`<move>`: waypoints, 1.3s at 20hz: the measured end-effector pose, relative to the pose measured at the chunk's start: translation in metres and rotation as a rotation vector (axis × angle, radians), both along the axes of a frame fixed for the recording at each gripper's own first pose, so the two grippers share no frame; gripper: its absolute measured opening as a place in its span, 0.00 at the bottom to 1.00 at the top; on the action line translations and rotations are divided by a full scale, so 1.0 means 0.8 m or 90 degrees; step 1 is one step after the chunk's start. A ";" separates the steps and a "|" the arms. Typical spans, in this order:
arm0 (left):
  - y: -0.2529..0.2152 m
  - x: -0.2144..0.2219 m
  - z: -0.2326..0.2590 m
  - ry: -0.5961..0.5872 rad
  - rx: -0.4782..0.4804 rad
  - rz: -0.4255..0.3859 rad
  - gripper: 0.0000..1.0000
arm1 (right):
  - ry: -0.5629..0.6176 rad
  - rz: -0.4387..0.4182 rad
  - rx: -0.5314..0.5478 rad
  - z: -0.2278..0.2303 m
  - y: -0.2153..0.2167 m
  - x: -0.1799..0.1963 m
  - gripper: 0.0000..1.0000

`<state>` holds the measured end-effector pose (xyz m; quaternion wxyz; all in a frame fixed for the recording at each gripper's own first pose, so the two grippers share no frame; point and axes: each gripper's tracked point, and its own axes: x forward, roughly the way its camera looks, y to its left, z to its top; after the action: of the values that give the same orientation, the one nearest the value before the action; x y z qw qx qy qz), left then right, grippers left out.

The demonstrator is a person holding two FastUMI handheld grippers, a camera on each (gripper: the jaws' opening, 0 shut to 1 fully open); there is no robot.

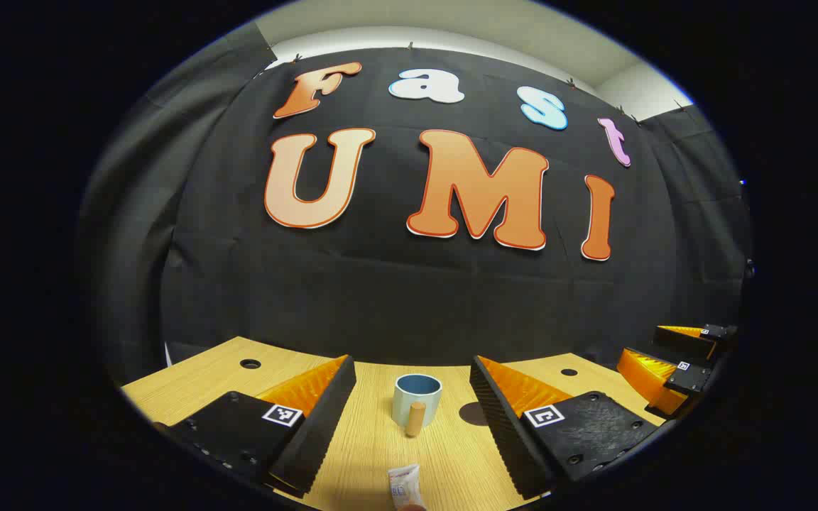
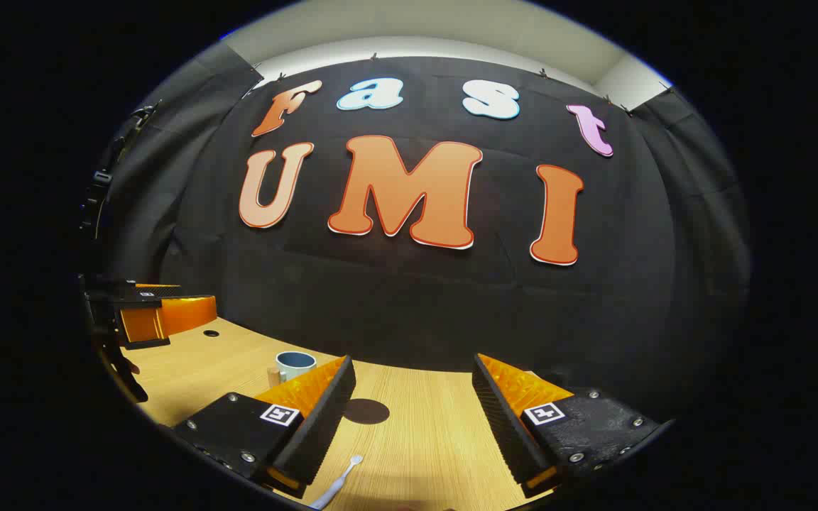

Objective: Put the toothbrush and toothpaste on the desktop into the cup, then pick up the cup and place it on the coaster on the desktop.

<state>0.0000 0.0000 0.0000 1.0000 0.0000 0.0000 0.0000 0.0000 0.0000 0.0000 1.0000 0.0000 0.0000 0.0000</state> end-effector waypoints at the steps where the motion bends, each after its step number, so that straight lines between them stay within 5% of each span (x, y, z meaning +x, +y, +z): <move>1: 0.000 -0.001 0.000 -0.002 0.000 0.003 0.97 | 0.001 0.000 0.000 -0.001 0.000 0.001 0.99; 17: 0.010 -0.008 0.015 -0.033 0.018 0.029 0.97 | 0.002 0.021 0.010 -0.006 0.011 0.002 0.99; 26: 0.019 -0.005 -0.037 0.052 0.032 0.036 0.98 | 0.075 0.048 0.010 -0.053 0.037 0.000 0.99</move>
<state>-0.0039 0.0154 -0.0298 0.9985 0.0248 0.0406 0.0279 0.0001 0.0299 -0.0421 0.9975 0.0080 0.0590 0.0373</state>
